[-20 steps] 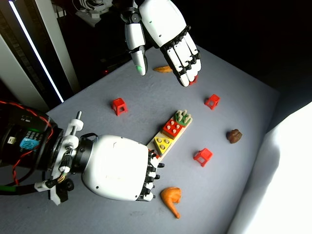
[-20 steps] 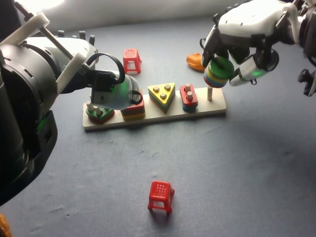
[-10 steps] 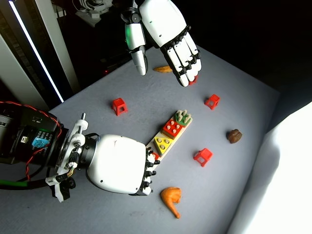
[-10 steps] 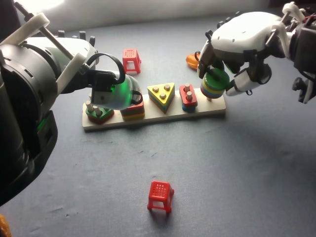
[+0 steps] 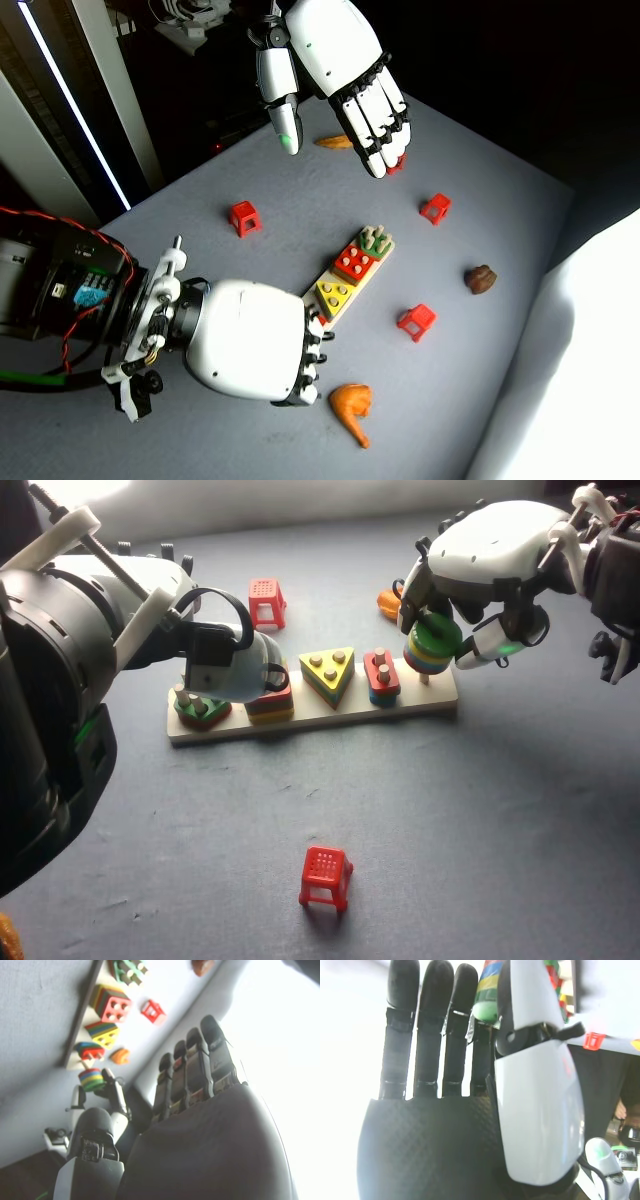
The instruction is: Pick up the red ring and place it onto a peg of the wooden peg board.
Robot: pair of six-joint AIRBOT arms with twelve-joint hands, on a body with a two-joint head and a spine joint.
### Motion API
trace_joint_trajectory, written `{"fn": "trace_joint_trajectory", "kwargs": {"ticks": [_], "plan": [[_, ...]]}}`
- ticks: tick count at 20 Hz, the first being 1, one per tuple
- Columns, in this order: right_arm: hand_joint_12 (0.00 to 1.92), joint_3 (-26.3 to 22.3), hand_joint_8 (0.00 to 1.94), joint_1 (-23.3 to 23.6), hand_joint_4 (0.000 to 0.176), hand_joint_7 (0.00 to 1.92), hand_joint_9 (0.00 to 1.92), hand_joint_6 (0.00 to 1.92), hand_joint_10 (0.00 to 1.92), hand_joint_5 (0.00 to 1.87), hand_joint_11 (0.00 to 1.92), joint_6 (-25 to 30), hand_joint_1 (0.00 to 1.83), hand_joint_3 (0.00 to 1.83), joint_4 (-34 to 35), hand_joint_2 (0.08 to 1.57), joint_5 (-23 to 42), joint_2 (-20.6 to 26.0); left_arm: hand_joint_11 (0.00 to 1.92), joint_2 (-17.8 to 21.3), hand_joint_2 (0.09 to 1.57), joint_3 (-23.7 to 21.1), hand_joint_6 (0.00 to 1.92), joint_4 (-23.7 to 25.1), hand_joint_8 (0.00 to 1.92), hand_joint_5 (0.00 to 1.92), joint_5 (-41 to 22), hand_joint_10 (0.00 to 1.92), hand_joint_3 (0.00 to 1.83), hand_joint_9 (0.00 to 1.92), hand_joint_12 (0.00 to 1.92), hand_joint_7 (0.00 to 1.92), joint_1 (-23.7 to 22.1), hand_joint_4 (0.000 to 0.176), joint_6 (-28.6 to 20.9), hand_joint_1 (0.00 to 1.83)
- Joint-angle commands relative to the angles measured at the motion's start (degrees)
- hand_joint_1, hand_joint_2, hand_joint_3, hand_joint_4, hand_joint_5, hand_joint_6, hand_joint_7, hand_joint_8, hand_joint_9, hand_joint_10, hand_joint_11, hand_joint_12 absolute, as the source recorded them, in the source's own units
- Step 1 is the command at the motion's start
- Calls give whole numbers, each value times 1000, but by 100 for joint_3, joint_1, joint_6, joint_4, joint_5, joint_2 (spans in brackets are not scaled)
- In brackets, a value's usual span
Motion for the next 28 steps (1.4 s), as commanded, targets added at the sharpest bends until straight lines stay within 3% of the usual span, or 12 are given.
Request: {"fn": "trace_joint_trajectory", "kwargs": {"ticks": [1, 2, 4, 5, 6, 9, 11, 14, 15, 16, 18, 28], "plan": [[1177, 26, 778, 25, 0, 1064, 946, 982, 1119, 984, 807, -19, 1379, 0, -39, 1090, 566, 27, 0, 7, 1322, 13, 4, 538, 4, 130, 40, 4, 0, 125, 375, 128, -26, 0, 27, 0], [1165, 28, 792, 25, 0, 1055, 946, 991, 1119, 978, 816, -19, 1378, 1, -39, 1092, 579, 15, 0, 7, 1325, 12, 6, 538, 6, 93, 40, 6, 1, 86, 262, 90, -26, 0, 27, 0], [1129, 38, 859, 25, 15, 1049, 1076, 1012, 444, 979, 814, -20, 1231, 0, -39, 1106, 596, -19, 0, 7, 1324, 12, 4, 538, 5, 86, 40, 5, 0, 81, 250, 84, -25, 0, 27, 0], [1129, 44, 859, 25, 15, 1049, 1076, 1012, 444, 979, 814, -20, 1231, 0, -40, 1106, 602, -34, 0, 7, 1324, 12, 4, 538, 5, 86, 40, 5, 0, 81, 250, 84, -24, 0, 27, 0], [1146, 54, 782, 21, 0, 1066, 948, 990, 1084, 981, 815, -22, 1372, 1, -40, 1090, 606, -52, 0, 7, 1320, 12, 4, 538, 7, 97, 40, 9, 0, 105, 316, 107, -24, 0, 27, 0], [1166, 121, 769, -22, 0, 1076, 945, 953, 1105, 1004, 799, -47, 1379, 0, -40, 1085, 606, -104, 0, 7, 1317, 11, 4, 538, 5, 109, 40, 7, 0, 113, 361, 114, -23, 0, 27, 0], [1112, 176, 783, -72, 24, 1097, 1139, 913, 324, 1041, 832, -47, 1238, 0, -40, 1081, 619, -130, 0, 7, 1317, 10, 3, 537, 5, 117, 40, 6, 0, 120, 358, 125, -19, 0, 27, 0], [1070, 256, 932, -99, 21, 1003, 1088, 1089, 161, 933, 736, -50, 1216, 0, -40, 1124, 657, -166, 0, 7, 1321, 10, 5, 537, 4, 99, 40, 4, 1, 93, 268, 98, -19, 0, 27, 0], [1073, 261, 474, -103, 0, 908, 987, 1114, 93, 890, 606, -50, 1160, 2, -40, 1150, 665, -168, 0, 7, 1319, 10, 3, 537, 3, 99, 40, 3, 0, 93, 281, 99, -19, 0, 27, 0], [1049, 262, 210, -109, 0, 823, 873, 520, 34, 714, 470, -50, 1196, 0, -40, 1070, 668, -168, 0, 7, 1324, 10, 2, 537, 0, 91, 40, 1, 1, 89, 260, 95, -19, 0, 27, 0], [1091, 262, 14, -124, 0, 662, 658, 81, 1, 580, 205, -53, 1161, 0, -40, 1034, 672, -168, 0, 7, 1324, 10, 3, 536, 3, 100, 40, 3, 0, 100, 292, 106, -18, 0, 27, 0], [883, 211, 0, 6, 0, 310, 297, 2, 0, 295, 0, -89, 724, 7, -19, 1067, 526, 2, 0, 7, 1324, 13, 2, 537, 2, 94, 41, 2, 0, 86, 271, 91, -22, 0, 27, 0]]}}
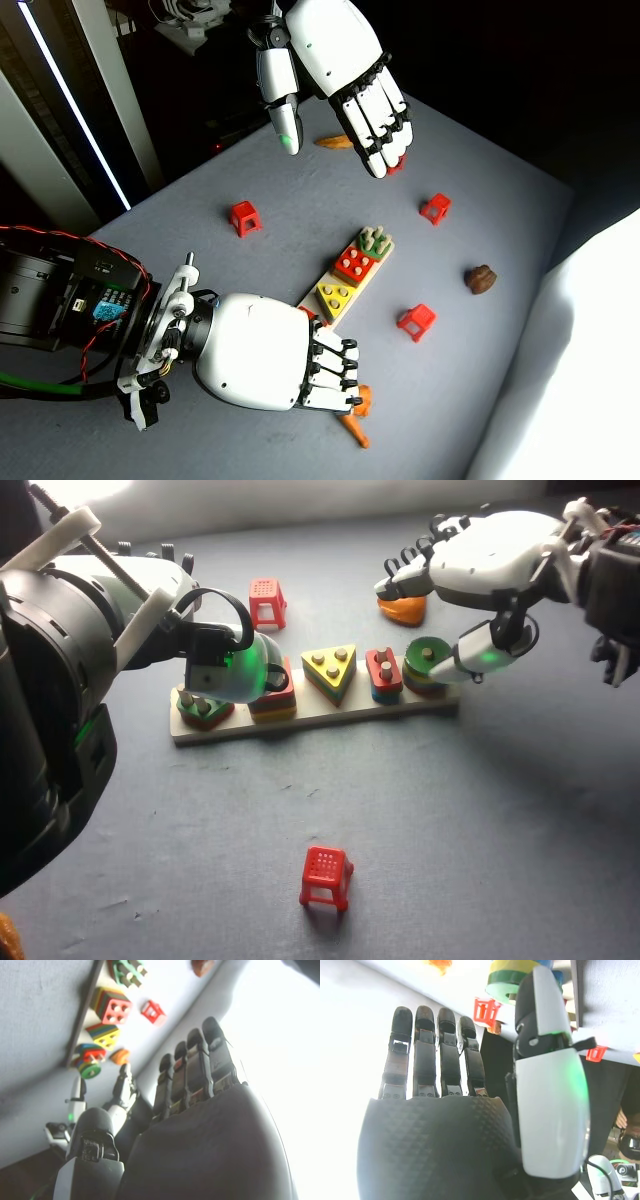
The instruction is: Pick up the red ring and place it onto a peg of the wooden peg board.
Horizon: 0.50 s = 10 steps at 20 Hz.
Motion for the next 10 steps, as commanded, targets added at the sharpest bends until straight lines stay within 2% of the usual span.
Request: {"fn": "trace_joint_trajectory", "kwargs": {"ticks": [1, 2, 3, 6, 8, 9, 10], "plan": [[860, -45, 0, 110, 0, 299, 282, 0, 0, 286, 0, -5, 731, 6, -4, 1072, 562, 160, 0, 7, 1323, 13, 1, 537, 0, 82, 37, 0, 0, 79, 243, 83, -24, 0, 20, 0], [850, -184, 0, 140, 0, 289, 272, 0, 0, 281, 0, -7, 778, 3, -4, 1071, 525, 352, 0, 7, 1321, 14, 6, 537, 6, 105, 37, 7, 0, 105, 321, 109, -24, 0, 20, 0], [893, -263, 9, 166, 0, 323, 304, 8, 11, 308, 0, -6, 840, 0, -4, 1061, 479, 446, 0, 7, 1321, 14, 1, 537, 2, 95, 37, 3, 0, 98, 303, 98, -24, 0, 20, 0], [835, -882, 1, 240, 0, 283, 265, 0, 2, 278, 0, -5, 800, 2, -5, 1074, 301, 1155, 0, 7, 1330, 17, 4, 539, 2, 99, 37, 2, 2, 97, 295, 98, -45, 0, 19, 0], [887, -1354, 9, 236, 0, 326, 299, 11, 11, 321, 0, -4, 796, 0, 2, 1064, 241, 1650, 0, 7, 1329, 21, 6, 550, 6, 120, 37, 7, 0, 121, 379, 122, -62, 0, 13, 0], [911, -1505, 6, 233, 0, 331, 305, 10, 11, 330, 0, -4, 770, 2, 2, 1071, 228, 1811, 0, 6, 1328, 20, 3, 563, 7, 104, 37, 5, 0, 102, 325, 100, -66, 0, 13, 0], [914, -1767, 3, 252, 0, 325, 302, 6, 8, 325, 0, -3, 748, 5, 7, 1081, 164, 2108, 0, 6, 1327, 24, 5, 564, 9, 113, 37, 7, 0, 111, 347, 110, -68, 0, 13, 0]]}}
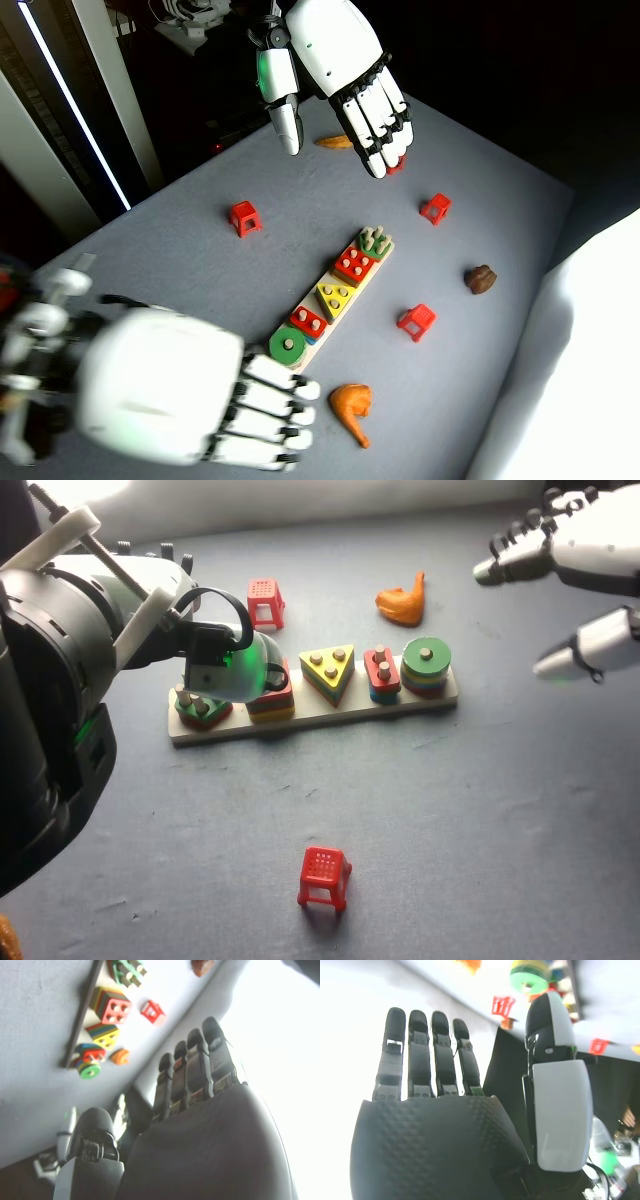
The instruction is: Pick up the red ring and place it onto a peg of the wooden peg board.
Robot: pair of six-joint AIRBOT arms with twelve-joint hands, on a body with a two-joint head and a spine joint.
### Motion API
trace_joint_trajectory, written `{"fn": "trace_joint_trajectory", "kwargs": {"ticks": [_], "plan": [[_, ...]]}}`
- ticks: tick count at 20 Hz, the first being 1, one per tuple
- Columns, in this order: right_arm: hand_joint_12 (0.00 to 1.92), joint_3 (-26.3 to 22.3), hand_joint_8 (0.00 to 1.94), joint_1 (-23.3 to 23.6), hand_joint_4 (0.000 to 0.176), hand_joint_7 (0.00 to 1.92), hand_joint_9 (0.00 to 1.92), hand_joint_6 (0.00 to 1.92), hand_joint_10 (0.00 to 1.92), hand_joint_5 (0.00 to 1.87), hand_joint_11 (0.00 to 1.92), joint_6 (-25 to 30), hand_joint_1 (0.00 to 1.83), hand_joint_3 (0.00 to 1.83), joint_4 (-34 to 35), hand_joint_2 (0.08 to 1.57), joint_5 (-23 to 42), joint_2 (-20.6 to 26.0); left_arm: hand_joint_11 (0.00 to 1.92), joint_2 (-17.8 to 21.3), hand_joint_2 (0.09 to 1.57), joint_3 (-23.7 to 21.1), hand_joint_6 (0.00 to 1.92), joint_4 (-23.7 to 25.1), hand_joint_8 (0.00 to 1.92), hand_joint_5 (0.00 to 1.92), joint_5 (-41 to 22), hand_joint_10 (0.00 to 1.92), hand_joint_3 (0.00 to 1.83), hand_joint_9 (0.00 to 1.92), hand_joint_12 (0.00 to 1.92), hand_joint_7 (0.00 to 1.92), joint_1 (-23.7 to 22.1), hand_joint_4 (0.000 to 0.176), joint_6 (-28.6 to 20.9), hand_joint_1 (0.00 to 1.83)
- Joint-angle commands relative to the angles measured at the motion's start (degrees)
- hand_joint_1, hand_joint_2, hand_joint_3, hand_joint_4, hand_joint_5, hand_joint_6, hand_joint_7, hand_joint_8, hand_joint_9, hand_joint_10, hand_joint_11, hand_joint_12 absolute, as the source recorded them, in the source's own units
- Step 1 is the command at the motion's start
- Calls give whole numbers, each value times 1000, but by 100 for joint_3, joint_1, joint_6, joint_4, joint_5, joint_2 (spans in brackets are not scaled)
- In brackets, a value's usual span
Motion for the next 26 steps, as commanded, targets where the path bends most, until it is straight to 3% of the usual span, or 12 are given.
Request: {"fn": "trace_joint_trajectory", "kwargs": {"ticks": [1, 7, 12, 14, 18, 22, 23, 24, 25, 26], "plan": [[947, -132, 8, 99, 0, 351, 324, 13, 13, 354, 0, -3, 787, 0, 0, 1069, 458, 178, 0, 6, 1328, 24, 2, 560, 3, 96, 37, 3, 0, 97, 305, 95, -66, 0, 13, 0], [963, -914, 1, 297, 0, 355, 332, 3, 6, 352, 0, -3, 791, 1, 0, 1077, 211, 1218, 0, 6, 1326, 33, 5, 572, 6, 136, 37, 8, 0, 134, 397, 139, -77, 0, 13, 0], [933, -1348, 1, 509, 0, 332, 312, 1, 3, 329, 0, -135, 792, 2, -1, 1087, -64, 1767, 0, 5, 1331, 25, 1, 591, 3, 92, 37, 2, 0, 107, 312, 102, -76, 0, 14, 0], [970, -1398, 6, 540, 0, 355, 333, 6, 9, 345, 0, -135, 808, 0, 0, 1076, -89, 1847, 0, 5, 1332, 24, 7, 591, 8, 117, 37, 7, 0, 125, 380, 125, -72, 0, 15, 0], [974, -1405, 3, 572, 0, 354, 338, 1, 8, 339, 0, -136, 768, 2, 0, 1083, -145, 1858, 0, 2, 1330, 13, 3, 589, 4, 104, 35, 2, 0, 117, 326, 118, -59, 0, 15, 0], [963, -1406, 3, 620, 0, 372, 351, 3, 6, 353, 0, -135, 808, 0, -1, 1078, -195, 1854, 0, 2, 1328, 14, 9, 588, 13, 143, 1, 14, 0, 170, 465, 170, -54, 0, 15, 0], [958, -1406, 4, 628, 0, 378, 355, 6, 7, 361, 0, -135, 827, 0, -1, 1071, -201, 1853, 0, 2, 1333, 13, 7, 587, 12, 97, 1, 8, 2, 121, 332, 117, -50, 0, 15, 0], [959, -1406, 3, 637, 0, 376, 351, 4, 5, 357, 0, -135, 795, 1, -1, 1080, -213, 1852, 0, 2, 1313, 13, 8, 587, 10, 151, 1, 13, 0, 175, 491, 176, -48, 0, 15, 0], [982, -1406, 3, 650, 0, 382, 357, 6, 6, 367, 0, -135, 809, 0, -1, 1077, -232, 1851, 0, 2, 1312, 13, 2, 587, 3, 141, 1, 8, 0, 180, 505, 172, -48, 0, 15, 0], [992, -1406, 5, 662, 0, 387, 361, 7, 7, 372, 0, -135, 802, 0, -1, 1078, -254, 1851, 0, 2, 1322, 13, 3, 587, 5, 103, 1, 6, 2, 147, 392, 134, -48, 0, 15, 0]]}}
